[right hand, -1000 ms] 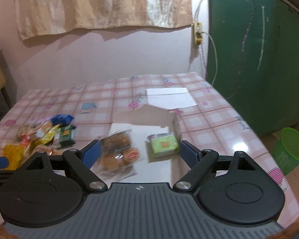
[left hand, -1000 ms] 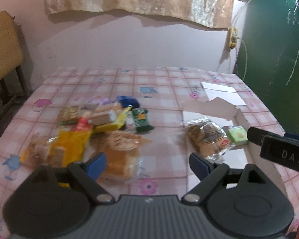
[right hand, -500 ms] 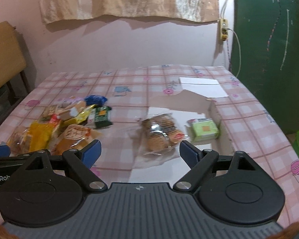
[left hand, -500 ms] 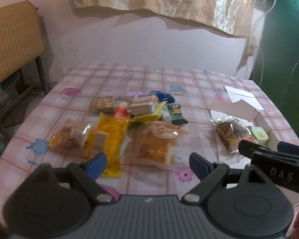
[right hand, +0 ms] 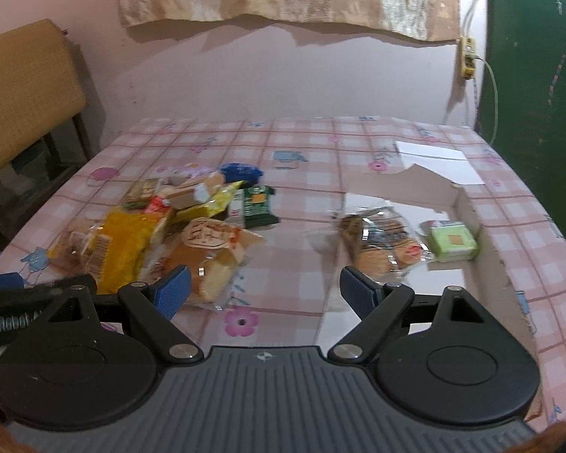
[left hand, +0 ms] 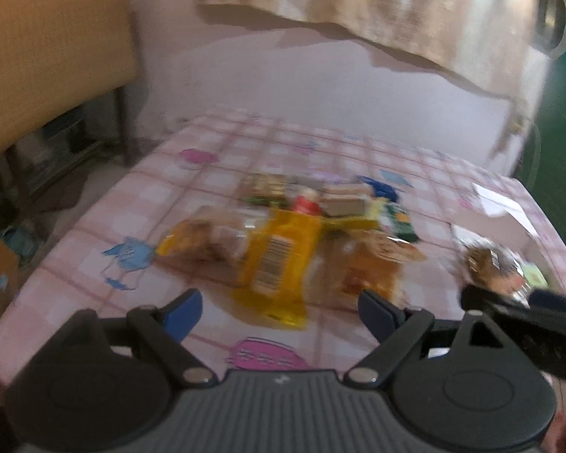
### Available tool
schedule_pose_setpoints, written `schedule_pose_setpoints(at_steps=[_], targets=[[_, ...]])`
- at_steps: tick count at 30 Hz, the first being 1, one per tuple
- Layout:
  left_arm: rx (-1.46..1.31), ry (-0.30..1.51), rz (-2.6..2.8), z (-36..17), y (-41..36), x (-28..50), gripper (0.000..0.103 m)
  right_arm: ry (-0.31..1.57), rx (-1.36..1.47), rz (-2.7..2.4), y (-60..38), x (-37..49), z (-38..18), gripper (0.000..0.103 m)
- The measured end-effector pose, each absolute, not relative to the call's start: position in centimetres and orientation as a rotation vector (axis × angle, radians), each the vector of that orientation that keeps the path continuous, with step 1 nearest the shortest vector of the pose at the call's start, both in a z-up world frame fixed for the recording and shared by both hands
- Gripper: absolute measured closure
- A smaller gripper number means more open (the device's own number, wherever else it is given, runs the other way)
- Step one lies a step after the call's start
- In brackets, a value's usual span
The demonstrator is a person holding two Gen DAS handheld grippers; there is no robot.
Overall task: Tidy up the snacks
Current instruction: 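Move both open tools back to the snack pile, then grasp the yellow-topped biscuit bag with the left tool while the right tool grasps the yellow barcode packet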
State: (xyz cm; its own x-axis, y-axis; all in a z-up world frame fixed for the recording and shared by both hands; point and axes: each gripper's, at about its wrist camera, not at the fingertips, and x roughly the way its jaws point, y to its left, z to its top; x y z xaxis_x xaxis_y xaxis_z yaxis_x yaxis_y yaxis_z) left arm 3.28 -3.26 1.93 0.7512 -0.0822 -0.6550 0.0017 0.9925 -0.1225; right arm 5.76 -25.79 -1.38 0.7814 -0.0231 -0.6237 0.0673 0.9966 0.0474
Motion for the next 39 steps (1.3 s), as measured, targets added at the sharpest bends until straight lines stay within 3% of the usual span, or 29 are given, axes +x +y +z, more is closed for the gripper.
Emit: schedule_pose_setpoints(at_steps=[14,20,30,39], targets=[[-0.526,0.919,0.326,-0.8,3.6,15.4,0.011,0.674,0.076,0.019,-25.6,6.0,-2.3,0.000],[-0.335,0.964,0.333,-1.4,1.3,18.8,0.011,0.668,0.081,0.036,-25.8,5.9,-2.4,0.000],[-0.022,0.963,0.042,-3.3,2.9,12.9,0.009,0.638,0.071,0.047,-25.6,5.4,-1.6,0.000],[-0.043,0.881,0.011,-3.4,5.7,8.9,0.005,0.683,0.073,0.105,-23.3,5.4,-2.4,0.000]])
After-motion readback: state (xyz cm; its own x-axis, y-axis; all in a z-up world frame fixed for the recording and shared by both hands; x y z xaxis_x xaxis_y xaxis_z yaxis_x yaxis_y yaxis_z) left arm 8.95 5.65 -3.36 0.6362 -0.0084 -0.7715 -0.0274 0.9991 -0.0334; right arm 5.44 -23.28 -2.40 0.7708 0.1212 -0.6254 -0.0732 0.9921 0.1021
